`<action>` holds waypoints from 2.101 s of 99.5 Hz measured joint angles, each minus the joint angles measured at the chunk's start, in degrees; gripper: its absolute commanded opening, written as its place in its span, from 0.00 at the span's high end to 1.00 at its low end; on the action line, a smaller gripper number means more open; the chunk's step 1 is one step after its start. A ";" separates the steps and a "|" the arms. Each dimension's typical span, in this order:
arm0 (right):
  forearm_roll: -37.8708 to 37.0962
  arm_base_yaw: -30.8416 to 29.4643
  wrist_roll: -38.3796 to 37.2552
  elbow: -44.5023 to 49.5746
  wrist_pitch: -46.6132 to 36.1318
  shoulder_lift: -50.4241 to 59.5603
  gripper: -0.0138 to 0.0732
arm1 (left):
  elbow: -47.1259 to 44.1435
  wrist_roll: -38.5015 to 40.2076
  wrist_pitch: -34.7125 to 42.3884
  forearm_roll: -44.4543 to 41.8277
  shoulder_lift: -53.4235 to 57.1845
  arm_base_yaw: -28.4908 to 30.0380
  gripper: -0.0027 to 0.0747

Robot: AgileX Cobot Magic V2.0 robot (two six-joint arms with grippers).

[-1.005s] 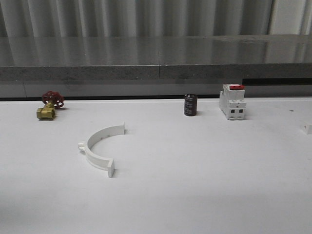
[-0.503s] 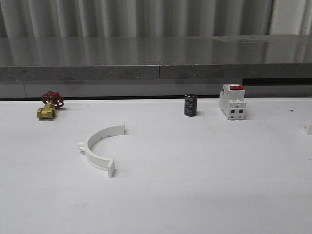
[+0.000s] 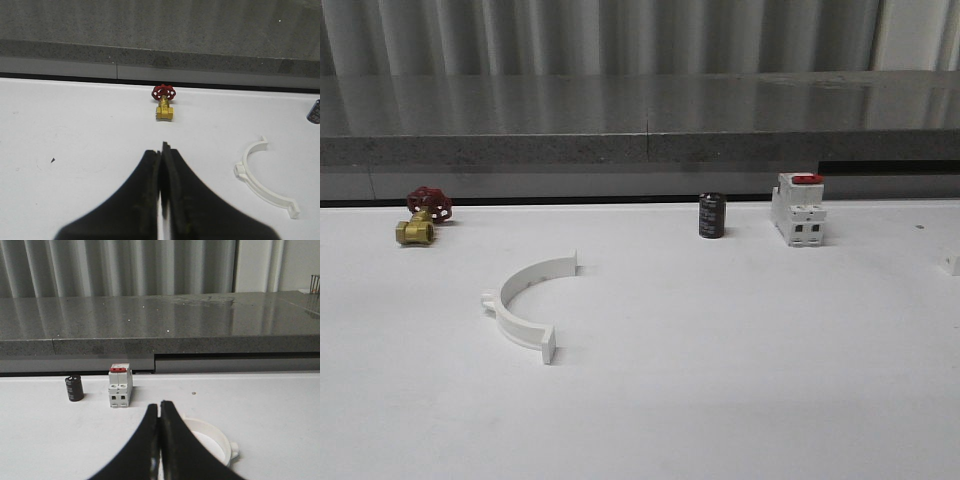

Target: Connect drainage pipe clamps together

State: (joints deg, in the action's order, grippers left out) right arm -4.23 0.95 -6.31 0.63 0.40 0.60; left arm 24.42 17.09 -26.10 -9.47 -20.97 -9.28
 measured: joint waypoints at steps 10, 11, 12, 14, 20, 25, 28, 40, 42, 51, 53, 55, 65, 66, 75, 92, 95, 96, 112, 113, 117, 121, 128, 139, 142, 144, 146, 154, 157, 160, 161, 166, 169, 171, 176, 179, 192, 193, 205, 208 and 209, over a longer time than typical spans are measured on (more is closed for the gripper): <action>0.00 0.00 0.82 -3.56 2.16 0.00 0.92 | 0.00 0.00 0.10 0.00 0.00 0.00 0.99; 0.00 0.00 0.93 -3.85 2.41 0.00 0.92 | 0.00 0.00 0.22 -0.10 0.00 0.00 0.99; 0.00 0.00 0.92 -4.16 2.93 -0.29 0.92 | 0.00 0.00 0.22 -0.09 0.00 0.00 0.99; 0.00 0.00 0.92 -5.11 3.53 -0.73 0.92 | 0.00 0.00 0.22 -0.09 0.00 0.00 0.99; 0.00 0.00 1.05 -8.11 6.75 -2.90 0.92 | -0.12 0.00 0.43 -0.12 0.00 0.00 0.99; 0.00 0.00 1.05 -10.50 9.51 -5.72 0.92 | -0.12 0.00 0.55 -0.12 0.00 0.00 0.99; 0.00 0.00 1.05 -11.96 11.04 -8.10 0.92 | -0.12 0.00 0.65 -0.12 0.00 0.00 0.99; 0.00 0.00 1.05 -18.92 17.90 -17.79 0.92 | -0.12 0.00 0.65 -0.22 0.00 0.00 0.99; 0.00 0.00 1.05 -20.30 18.73 -19.62 0.92 | -0.12 0.00 0.65 -0.22 0.00 0.00 0.99; 0.00 0.00 1.05 -26.59 25.07 -27.71 0.92 | -0.12 0.00 0.65 -0.22 0.00 0.00 0.99; 0.03 0.00 1.05 -28.07 26.70 -28.90 0.92 | -0.12 0.00 0.65 -0.22 0.00 0.00 0.99; 0.15 0.00 1.05 -29.50 28.37 -30.71 0.92 | -0.12 0.00 0.65 -0.22 0.00 0.00 0.99; 0.87 0.00 0.95 -35.36 35.63 -38.71 0.92 | -0.12 0.00 0.65 -0.22 0.00 0.00 0.99; 1.06 0.00 0.95 -35.70 36.44 -39.17 0.92 | -0.12 0.00 0.65 -0.22 0.00 0.00 0.99; 1.55 0.00 0.95 -38.94 39.93 -44.11 0.92 | -0.12 0.00 0.65 -0.22 0.00 0.00 0.99; 1.77 0.00 0.95 -40.40 43.44 -49.36 0.91 | -0.12 0.00 0.65 -0.22 0.00 0.00 0.99; 1.93 0.00 0.95 -40.40 44.00 -50.02 0.90 | -0.12 0.00 0.65 -0.22 0.00 0.00 0.99; 1.91 0.00 0.95 -40.40 44.26 -50.13 0.89 | -0.12 0.00 0.65 -0.22 0.00 0.00 0.99; 2.16 0.00 0.95 -40.40 45.26 -51.25 0.59 | -0.12 0.00 0.65 -0.22 0.00 0.00 0.99; 2.17 0.00 0.95 -40.40 45.26 -51.25 0.56 | -0.12 0.00 0.65 -0.22 0.00 0.00 0.99; 2.41 0.00 0.95 -40.40 45.26 -51.25 0.48 | -0.12 0.00 0.65 -0.22 0.00 0.00 0.99; 2.82 0.00 0.82 -40.41 45.26 -51.25 0.40 | -0.12 0.00 0.65 -0.22 0.00 0.00 0.99; 3.08 0.00 0.82 -40.51 44.84 -51.25 0.29 | -0.12 0.00 0.65 -0.22 0.00 0.00 0.99; 3.06 0.00 0.31 -41.03 43.64 -51.97 0.30 | -0.12 0.00 0.65 -0.22 0.00 0.00 0.99; 3.10 0.00 -0.21 -41.59 43.64 -52.74 0.30 | -0.12 0.00 0.65 -0.22 0.00 0.00 0.99; 3.10 0.00 -0.58 -42.17 43.80 -53.38 0.30 | -0.12 0.00 0.65 -0.22 0.00 0.00 0.99; 3.10 0.00 -0.72 -42.86 44.08 -53.87 0.30 | -0.12 0.00 0.65 -0.22 0.00 0.00 0.99; 3.20 0.00 -1.43 -46.06 44.65 -57.99 0.30 | -0.12 0.00 0.65 -0.22 0.00 0.00 0.99; 3.19 0.00 -1.57 -47.40 44.89 -59.70 0.30 | -0.12 0.00 0.65 -0.22 0.00 0.00 0.99; 3.19 0.00 -1.58 -49.11 44.99 -61.53 0.30 | -0.12 0.00 0.65 -0.22 0.00 0.00 0.99; 3.19 0.00 -1.58 -49.44 44.99 -62.49 0.30 | -0.12 0.00 0.65 -0.22 0.00 0.00 0.99; 3.19 0.00 -1.58 -51.85 45.11 -65.97 0.30 | -0.12 0.00 0.65 -0.22 0.00 0.00 0.99; 3.19 -0.22 -1.45 -53.60 45.11 -68.05 0.30 | -0.12 0.00 0.65 -0.22 0.00 0.00 0.99; 3.19 -0.40 -1.11 -54.30 45.20 -69.64 0.30 | -0.12 0.00 0.65 -0.22 0.00 0.00 0.99; 3.19 -1.27 -0.31 -57.05 45.20 -73.37 0.30 | -0.12 0.00 0.65 -0.22 0.00 0.00 0.99; 3.19 -1.89 0.45 -58.40 45.34 -76.02 0.30 | -0.12 0.00 0.65 -0.22 0.00 0.00 0.99; 3.19 -6.02 4.40 -63.66 45.80 -84.72 0.30 | -0.12 0.00 0.65 -0.22 0.00 0.00 0.99; 3.19 -6.27 4.85 -64.10 45.80 -85.55 0.30 | -0.12 0.00 0.65 -0.22 0.00 0.00 0.99; 3.19 -10.29 8.38 -66.76 45.80 -91.51 0.30 | -0.12 0.00 0.65 -0.22 0.00 0.00 0.99; 3.19 -11.05 8.99 -67.07 45.80 -92.68 0.30 | -0.12 0.00 0.65 -0.22 0.00 0.00 0.99; 3.19 -11.23 9.13 -67.28 45.69 -92.97 0.30 | -0.12 0.00 0.65 -0.22 0.00 0.00 0.99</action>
State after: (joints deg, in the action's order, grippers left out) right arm -1.03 -10.29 2.83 -66.65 46.09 -92.36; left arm 24.30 17.09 -25.45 -9.69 -20.97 -9.28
